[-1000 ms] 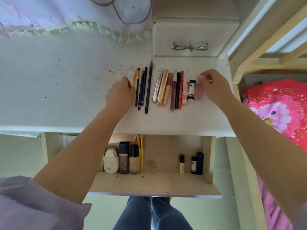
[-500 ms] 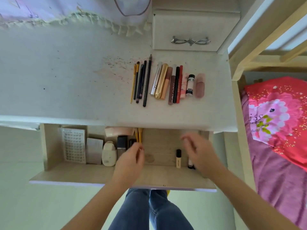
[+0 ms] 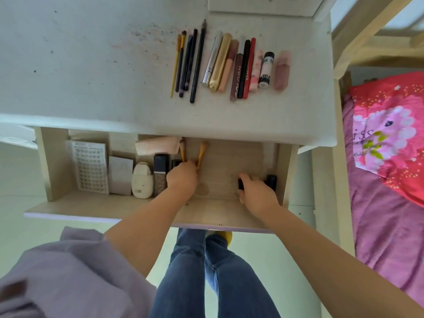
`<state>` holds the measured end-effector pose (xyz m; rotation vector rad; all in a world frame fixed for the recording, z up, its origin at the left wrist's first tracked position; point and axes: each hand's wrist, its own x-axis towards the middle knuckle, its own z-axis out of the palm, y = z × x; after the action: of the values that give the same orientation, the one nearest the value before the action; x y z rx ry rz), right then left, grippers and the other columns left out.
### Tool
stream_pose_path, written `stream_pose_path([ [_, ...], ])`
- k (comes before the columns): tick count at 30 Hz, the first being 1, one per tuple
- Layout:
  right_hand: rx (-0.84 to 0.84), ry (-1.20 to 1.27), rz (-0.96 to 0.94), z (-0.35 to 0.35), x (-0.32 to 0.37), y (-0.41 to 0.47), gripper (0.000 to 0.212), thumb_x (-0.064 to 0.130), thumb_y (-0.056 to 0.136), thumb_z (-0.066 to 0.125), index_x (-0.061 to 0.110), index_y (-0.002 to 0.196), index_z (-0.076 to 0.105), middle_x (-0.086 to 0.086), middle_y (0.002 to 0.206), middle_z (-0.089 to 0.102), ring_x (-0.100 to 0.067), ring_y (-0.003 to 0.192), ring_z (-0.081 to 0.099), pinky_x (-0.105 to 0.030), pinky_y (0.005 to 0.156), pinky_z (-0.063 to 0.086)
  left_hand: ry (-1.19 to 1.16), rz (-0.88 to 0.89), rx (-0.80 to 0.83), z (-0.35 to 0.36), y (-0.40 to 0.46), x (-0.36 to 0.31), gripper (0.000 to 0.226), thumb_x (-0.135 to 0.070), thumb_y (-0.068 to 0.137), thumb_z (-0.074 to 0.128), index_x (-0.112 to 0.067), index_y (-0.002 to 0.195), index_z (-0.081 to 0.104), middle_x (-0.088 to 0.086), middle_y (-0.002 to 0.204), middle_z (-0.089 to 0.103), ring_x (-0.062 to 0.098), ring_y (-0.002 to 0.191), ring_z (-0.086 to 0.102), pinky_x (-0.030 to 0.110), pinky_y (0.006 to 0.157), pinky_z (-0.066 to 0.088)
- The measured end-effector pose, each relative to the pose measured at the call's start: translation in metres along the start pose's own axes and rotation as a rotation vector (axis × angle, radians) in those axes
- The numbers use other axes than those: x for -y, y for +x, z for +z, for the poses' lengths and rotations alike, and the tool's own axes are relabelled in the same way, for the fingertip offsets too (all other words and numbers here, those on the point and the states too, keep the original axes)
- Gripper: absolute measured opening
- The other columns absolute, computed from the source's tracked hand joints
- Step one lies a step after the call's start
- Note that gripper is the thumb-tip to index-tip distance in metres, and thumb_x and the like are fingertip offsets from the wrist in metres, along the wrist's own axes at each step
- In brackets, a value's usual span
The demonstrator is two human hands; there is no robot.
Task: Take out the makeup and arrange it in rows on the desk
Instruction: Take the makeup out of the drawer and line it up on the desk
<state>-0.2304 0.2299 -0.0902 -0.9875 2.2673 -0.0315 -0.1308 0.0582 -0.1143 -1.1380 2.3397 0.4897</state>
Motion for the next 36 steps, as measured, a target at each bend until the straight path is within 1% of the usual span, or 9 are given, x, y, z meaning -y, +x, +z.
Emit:
stream_pose_path([
  [4, -0.057, 0.058, -0.06, 0.001, 0.003, -0.011, 0.026, 0.022, 0.099, 0.043, 0.019, 0.125, 0.038, -0.006, 0.105, 0.06, -0.016, 0.076, 0.052, -0.026, 0.06, 0.04, -0.059, 0.114, 0.049, -0.003, -0.017, -0.008, 0.018, -0.025, 0.097, 0.042, -0.018, 0.11, 0.052, 0.004, 0.085, 0.058, 0.024, 0.072, 0.059, 0.034, 0.059, 0.049],
  [8, -0.084, 0.254, -0.107, -0.024, 0.01, -0.03, 0.024, 0.027, 0.098, 0.046, 0.021, 0.121, 0.042, 0.002, 0.1, 0.059, -0.012, 0.081, 0.057, -0.021, 0.067, 0.046, -0.158, 0.312, 0.01, -0.021, -0.055, 0.0, 0.016, -0.026, 0.096, 0.045, -0.018, 0.108, 0.052, -0.001, 0.095, 0.056, 0.016, 0.074, 0.057, 0.031, 0.071, 0.05],
  [12, -0.243, 0.455, -0.272, -0.093, 0.024, -0.046, 0.021, 0.026, 0.094, 0.053, 0.019, 0.114, 0.051, 0.01, 0.092, 0.058, -0.004, 0.078, 0.055, -0.015, 0.07, 0.044, -0.282, 0.47, -0.094, -0.053, -0.089, 0.019, 0.006, -0.03, 0.095, 0.048, -0.025, 0.095, 0.051, -0.013, 0.081, 0.048, 0.003, 0.063, 0.05, 0.015, 0.062, 0.042],
  [18, -0.662, 0.615, -0.161, -0.214, 0.007, -0.001, 0.009, 0.018, 0.095, 0.052, 0.022, 0.102, 0.05, 0.008, 0.078, 0.061, 0.004, 0.064, 0.059, -0.006, 0.063, 0.043, -0.619, 0.394, -0.482, -0.168, -0.058, 0.02, 0.003, -0.02, 0.095, 0.049, -0.017, 0.092, 0.05, -0.003, 0.074, 0.058, 0.013, 0.065, 0.059, 0.024, 0.061, 0.051],
  [20, -0.701, 0.596, -0.059, -0.234, -0.008, 0.025, 0.011, 0.018, 0.096, 0.05, 0.014, 0.106, 0.053, -0.002, 0.082, 0.063, -0.007, 0.068, 0.062, -0.02, 0.067, 0.048, -0.591, 0.327, -0.575, -0.199, -0.026, 0.019, 0.013, -0.022, 0.096, 0.048, -0.012, 0.1, 0.055, 0.0, 0.079, 0.06, 0.017, 0.068, 0.058, 0.027, 0.065, 0.051],
  [23, -0.612, 0.512, 0.056, -0.241, -0.027, 0.057, 0.02, 0.02, 0.097, 0.049, 0.007, 0.111, 0.055, -0.009, 0.088, 0.06, -0.028, 0.078, 0.06, -0.033, 0.068, 0.046, -0.438, 0.182, -0.521, -0.221, 0.02, 0.02, 0.027, -0.029, 0.098, 0.045, -0.007, 0.11, 0.057, 0.006, 0.092, 0.062, 0.02, 0.077, 0.056, 0.033, 0.071, 0.049],
  [31, -0.608, 0.336, 0.062, -0.226, -0.023, 0.092, 0.027, 0.025, 0.096, 0.047, 0.011, 0.118, 0.056, -0.011, 0.105, 0.058, -0.017, 0.082, 0.049, -0.019, 0.073, 0.032, -0.244, 0.178, -0.473, -0.204, 0.04, 0.007, 0.034, -0.04, 0.098, 0.038, -0.014, 0.114, 0.052, 0.003, 0.09, 0.061, 0.022, 0.075, 0.058, 0.034, 0.064, 0.048],
  [34, -0.656, 0.404, 0.06, -0.227, -0.015, 0.075, 0.031, 0.028, 0.098, 0.044, 0.012, 0.123, 0.051, -0.008, 0.104, 0.058, -0.02, 0.08, 0.057, -0.029, 0.076, 0.045, -0.335, 0.186, -0.481, -0.198, 0.023, 0.011, 0.032, -0.038, 0.098, 0.038, -0.015, 0.116, 0.052, -0.002, 0.091, 0.056, 0.016, 0.075, 0.054, 0.03, 0.064, 0.042],
  [36, -0.745, 0.425, -0.024, -0.223, -0.005, 0.045, 0.025, 0.024, 0.098, 0.042, 0.012, 0.115, 0.056, -0.002, 0.096, 0.06, -0.017, 0.069, 0.058, -0.02, 0.07, 0.045, -0.435, 0.241, -0.504, -0.187, 0.001, 0.017, 0.022, -0.031, 0.098, 0.041, -0.016, 0.109, 0.052, -0.006, 0.082, 0.054, 0.013, 0.068, 0.052, 0.025, 0.062, 0.04],
])
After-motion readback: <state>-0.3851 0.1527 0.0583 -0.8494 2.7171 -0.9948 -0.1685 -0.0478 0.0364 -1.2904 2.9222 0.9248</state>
